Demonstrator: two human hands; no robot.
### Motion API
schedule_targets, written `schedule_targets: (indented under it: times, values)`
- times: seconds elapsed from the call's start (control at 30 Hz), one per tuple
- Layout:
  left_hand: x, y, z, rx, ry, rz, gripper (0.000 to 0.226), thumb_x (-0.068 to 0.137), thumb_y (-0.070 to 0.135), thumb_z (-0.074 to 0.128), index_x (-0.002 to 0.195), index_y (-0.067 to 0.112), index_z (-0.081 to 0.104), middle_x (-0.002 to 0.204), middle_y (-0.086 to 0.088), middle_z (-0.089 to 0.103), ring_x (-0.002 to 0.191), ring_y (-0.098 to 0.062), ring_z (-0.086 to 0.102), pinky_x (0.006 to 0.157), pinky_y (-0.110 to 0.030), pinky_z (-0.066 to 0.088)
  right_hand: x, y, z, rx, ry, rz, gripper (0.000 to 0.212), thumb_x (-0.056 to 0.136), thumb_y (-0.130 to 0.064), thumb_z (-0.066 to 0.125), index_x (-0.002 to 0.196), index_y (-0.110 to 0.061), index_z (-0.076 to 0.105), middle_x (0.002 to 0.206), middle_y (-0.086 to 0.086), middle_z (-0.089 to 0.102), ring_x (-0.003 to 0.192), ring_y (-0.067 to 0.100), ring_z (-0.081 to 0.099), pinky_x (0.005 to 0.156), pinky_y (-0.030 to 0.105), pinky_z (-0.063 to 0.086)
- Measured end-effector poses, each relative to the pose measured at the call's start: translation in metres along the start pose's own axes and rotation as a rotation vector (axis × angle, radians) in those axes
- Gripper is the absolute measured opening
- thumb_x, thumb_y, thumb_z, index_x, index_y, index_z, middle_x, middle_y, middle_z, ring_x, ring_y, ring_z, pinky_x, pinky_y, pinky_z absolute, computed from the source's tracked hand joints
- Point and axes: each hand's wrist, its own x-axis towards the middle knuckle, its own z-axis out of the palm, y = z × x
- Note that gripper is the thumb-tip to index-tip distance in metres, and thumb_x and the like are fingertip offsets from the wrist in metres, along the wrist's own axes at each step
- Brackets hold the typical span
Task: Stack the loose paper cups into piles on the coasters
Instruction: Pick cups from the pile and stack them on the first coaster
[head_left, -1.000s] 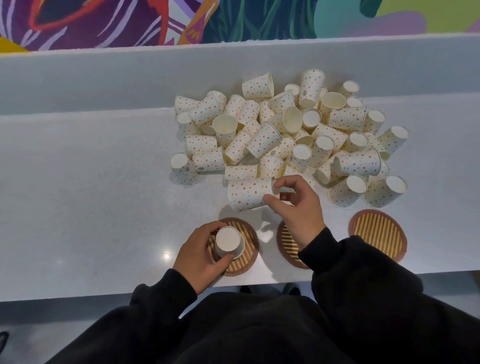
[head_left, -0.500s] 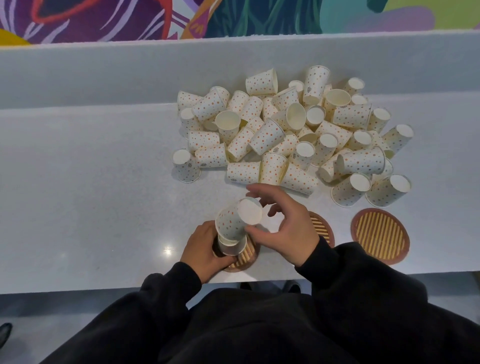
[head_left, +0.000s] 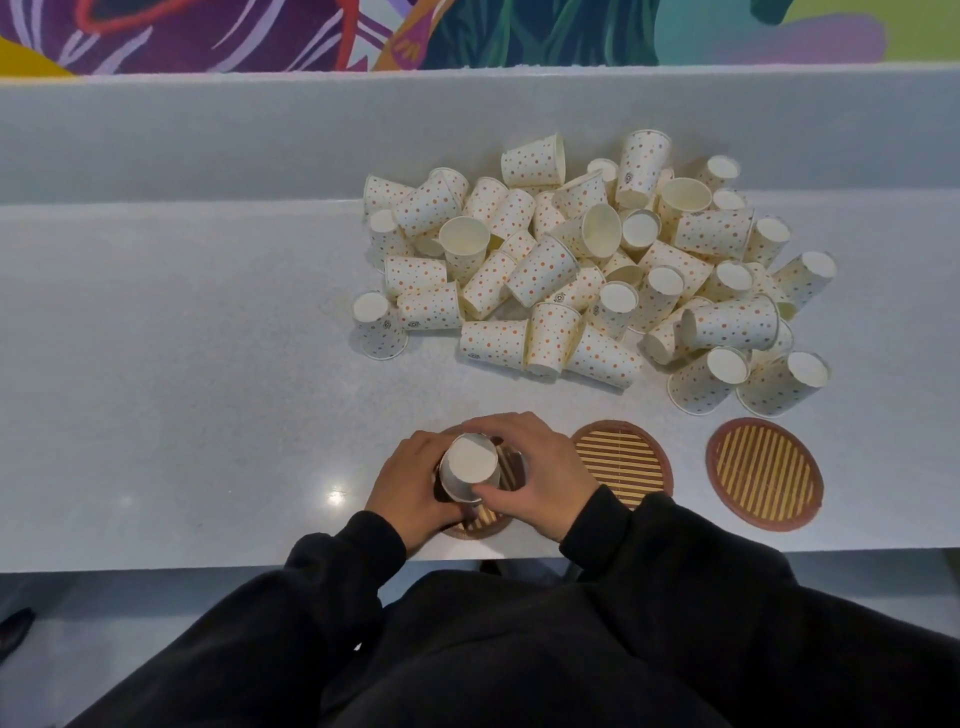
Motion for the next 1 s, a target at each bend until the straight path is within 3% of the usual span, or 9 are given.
schedule_targets:
  times: [0.1,0.23,0.43,0.73,1.0]
  values:
    - [0.000,-0.001,0.001,-0.021,0.006,-0.006,0.084,0.063,0.053,0.092,0.135,0.037,0.053,0.125,0.014,0.055,0.114,-0.009,0.053,0.099,-0.033,0.049,0.000,0.006,0.005,0.024,0.004,0.042,0.055,0.082,-0.034,0.081,0.133,-0.032,0.061,0.125,-0.024,0.058,0.116,-0.006,0.047,0.101,0.017,0.036]
    - [-0.001,-0.003,0.001,-0.033,0.006,0.007,0.085,0.062,0.055,0.091,0.136,0.040,0.052,0.126,0.016,0.056,0.115,-0.008,0.052,0.100,-0.035,0.049,-0.001,0.013,0.009,0.049,-0.005,0.090,0.058,0.081,-0.035,0.083,0.133,-0.038,0.058,0.124,-0.029,0.056,0.119,-0.002,0.051,0.104,0.024,0.041]
    - [-0.004,-0.002,-0.003,-0.082,0.030,0.042,0.079,0.063,0.058,0.089,0.129,0.061,0.046,0.121,0.030,0.053,0.114,0.005,0.048,0.094,-0.021,0.041,-0.003,0.032,0.020,0.060,-0.037,0.185,0.067,0.078,-0.034,0.086,0.138,-0.037,0.056,0.134,-0.015,0.062,0.125,0.003,0.052,0.111,0.031,0.043]
    - [-0.001,-0.006,-0.001,-0.059,0.010,0.014,0.083,0.064,0.059,0.089,0.138,0.038,0.056,0.122,0.018,0.056,0.114,-0.004,0.050,0.099,-0.026,0.043,-0.001,0.048,0.023,0.001,-0.094,0.225,0.064,0.081,-0.036,0.085,0.139,-0.029,0.057,0.136,-0.005,0.063,0.124,0.009,0.054,0.108,0.025,0.041]
    - [0.001,-0.003,-0.004,-0.006,-0.029,-0.010,0.087,0.061,0.057,0.090,0.138,0.037,0.054,0.120,0.018,0.052,0.113,-0.006,0.049,0.097,-0.025,0.042,-0.001,0.050,0.022,-0.021,-0.124,0.231,0.066,0.081,-0.034,0.084,0.140,-0.032,0.054,0.137,-0.007,0.060,0.125,0.008,0.052,0.108,0.026,0.042]
